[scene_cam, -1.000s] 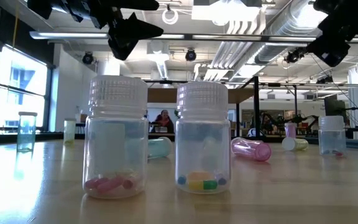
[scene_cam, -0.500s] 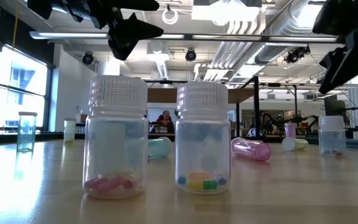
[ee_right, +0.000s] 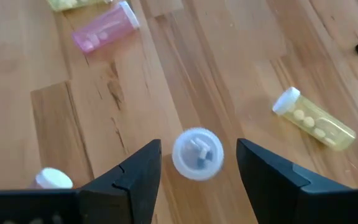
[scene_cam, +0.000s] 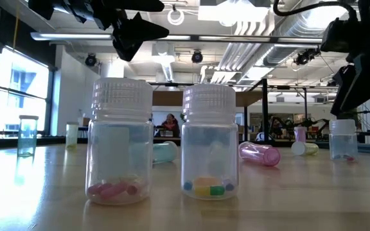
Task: Pick and place medicine bottles onto shelf by color
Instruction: Put the top white transparent pill bottle on the shelf
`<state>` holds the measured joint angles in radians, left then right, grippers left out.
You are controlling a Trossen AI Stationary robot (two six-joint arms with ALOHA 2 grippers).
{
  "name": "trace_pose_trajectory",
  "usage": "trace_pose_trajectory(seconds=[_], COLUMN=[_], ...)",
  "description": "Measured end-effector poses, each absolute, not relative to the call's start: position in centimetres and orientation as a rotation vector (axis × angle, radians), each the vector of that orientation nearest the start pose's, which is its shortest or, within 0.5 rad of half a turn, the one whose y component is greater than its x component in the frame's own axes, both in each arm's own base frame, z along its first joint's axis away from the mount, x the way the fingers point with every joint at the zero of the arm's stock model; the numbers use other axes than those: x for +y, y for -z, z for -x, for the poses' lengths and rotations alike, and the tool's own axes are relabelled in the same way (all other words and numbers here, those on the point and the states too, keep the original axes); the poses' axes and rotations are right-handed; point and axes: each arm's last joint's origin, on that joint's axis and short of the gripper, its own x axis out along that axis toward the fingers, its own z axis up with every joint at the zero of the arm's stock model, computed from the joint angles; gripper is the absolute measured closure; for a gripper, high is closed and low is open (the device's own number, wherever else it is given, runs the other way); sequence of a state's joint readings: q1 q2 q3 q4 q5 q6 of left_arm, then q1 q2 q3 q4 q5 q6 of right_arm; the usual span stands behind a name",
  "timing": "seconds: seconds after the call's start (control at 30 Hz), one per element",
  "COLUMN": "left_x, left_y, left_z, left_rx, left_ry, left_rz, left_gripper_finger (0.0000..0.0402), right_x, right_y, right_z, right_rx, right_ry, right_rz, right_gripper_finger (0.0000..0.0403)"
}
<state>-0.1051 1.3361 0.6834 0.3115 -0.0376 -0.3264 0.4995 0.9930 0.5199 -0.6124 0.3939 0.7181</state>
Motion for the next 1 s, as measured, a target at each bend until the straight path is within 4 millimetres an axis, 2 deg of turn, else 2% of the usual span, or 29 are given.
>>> trace_pose_trajectory(seconds=[0.47, 0.77, 1.0], left_x=[-2.8, -2.8, -2.8], left_y=[-22.7, -22.7, -22.7], left_z=[-27.9, -27.9, -27.9], left_rx=[0.348, 0.348, 0.348], left_ry=[0.010, 0.010, 0.011], left_rz=[0.302, 0.302, 0.297], left_gripper_finger=[0.0204, 0.0204, 0.0204], right_x=[7.6, 7.7, 7.7], right_y=[-16.1, -16.0, -16.1], right_z=[-16.4, -16.5, -16.8], right_rx=[1.014, 1.015, 0.999], right_ry=[0.318, 0.318, 0.314], right_rz=[-0.162, -0.164, -0.222], right_gripper_finger=[0.0207, 0.0278, 0.0281])
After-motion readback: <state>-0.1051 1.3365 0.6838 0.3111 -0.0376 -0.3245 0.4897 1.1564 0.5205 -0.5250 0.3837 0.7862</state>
